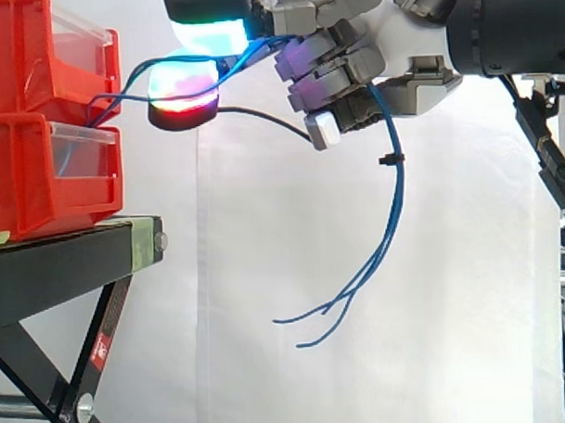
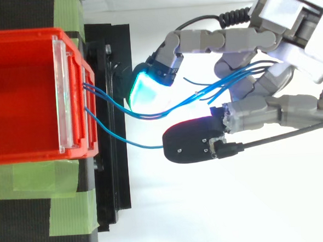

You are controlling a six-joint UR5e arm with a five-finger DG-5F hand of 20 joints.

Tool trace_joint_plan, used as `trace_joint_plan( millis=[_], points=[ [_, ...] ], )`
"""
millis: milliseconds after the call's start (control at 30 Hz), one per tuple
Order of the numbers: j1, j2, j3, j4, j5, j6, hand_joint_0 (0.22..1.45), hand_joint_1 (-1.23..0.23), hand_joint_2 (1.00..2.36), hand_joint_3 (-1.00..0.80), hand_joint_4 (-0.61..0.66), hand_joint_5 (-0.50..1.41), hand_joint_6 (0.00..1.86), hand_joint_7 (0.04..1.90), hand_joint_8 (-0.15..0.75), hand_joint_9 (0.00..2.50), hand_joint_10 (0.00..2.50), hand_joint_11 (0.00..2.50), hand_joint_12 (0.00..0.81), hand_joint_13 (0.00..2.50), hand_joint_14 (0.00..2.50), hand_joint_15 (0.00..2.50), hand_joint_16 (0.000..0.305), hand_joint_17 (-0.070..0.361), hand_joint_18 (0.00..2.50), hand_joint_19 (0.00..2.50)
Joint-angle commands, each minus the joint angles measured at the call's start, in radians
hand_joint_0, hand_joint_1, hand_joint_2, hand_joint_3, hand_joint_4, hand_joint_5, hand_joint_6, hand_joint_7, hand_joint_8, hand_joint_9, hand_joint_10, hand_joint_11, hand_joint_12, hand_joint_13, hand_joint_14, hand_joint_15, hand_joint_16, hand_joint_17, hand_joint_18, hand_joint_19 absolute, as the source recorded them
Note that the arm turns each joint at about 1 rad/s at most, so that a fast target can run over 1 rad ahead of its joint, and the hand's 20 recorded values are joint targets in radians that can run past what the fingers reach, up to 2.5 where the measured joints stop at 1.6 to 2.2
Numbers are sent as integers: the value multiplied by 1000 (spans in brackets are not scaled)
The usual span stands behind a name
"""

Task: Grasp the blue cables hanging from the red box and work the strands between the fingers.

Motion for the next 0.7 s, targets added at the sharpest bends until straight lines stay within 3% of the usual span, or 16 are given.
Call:
trace_joint_plan(
  millis=[0,167,367,433,467,533,600,633,667],
  points=[
    [0,0,0,-1,1,0,1091,-707,1015,-358,276,453,15,1182,532,1780,2500,2500,684,1959,2500,1706,243,182,2500,603],
    [-1,0,0,-1,1,0,1134,-670,1012,-151,256,496,13,1236,532,1780,2500,2500,684,1959,2500,1706,243,182,2500,603],
    [-1,0,0,0,1,0,1272,-675,1002,288,223,578,15,1268,532,1780,2500,2500,684,1959,2500,1706,243,182,2500,603],
    [-1,0,0,0,1,0,1145,-693,1209,223,231,587,15,1236,532,1780,2500,2500,684,1959,2500,1706,243,182,2500,603],
    [-1,0,0,0,1,0,1119,-698,1241,207,242,588,16,1228,532,1780,2500,2500,684,1959,2500,1706,243,182,2500,603],
    [-1,0,0,0,1,0,810,-714,1596,-113,305,585,16,1153,532,1780,2500,2500,684,1959,2500,1706,243,182,2500,603],
    [-1,0,0,0,1,0,793,-719,1602,-127,307,579,17,1130,532,1780,2500,2500,684,1959,2500,1706,243,182,2500,603],
    [-1,0,0,0,1,0,905,-737,1371,-24,296,561,18,1115,532,1780,2500,2500,684,1959,2500,1706,243,182,2500,603],
    [-1,0,0,0,1,0,1011,-743,1230,44,278,559,18,1099,532,1780,2500,2500,684,1959,2500,1706,243,182,2500,603]
  ],
)
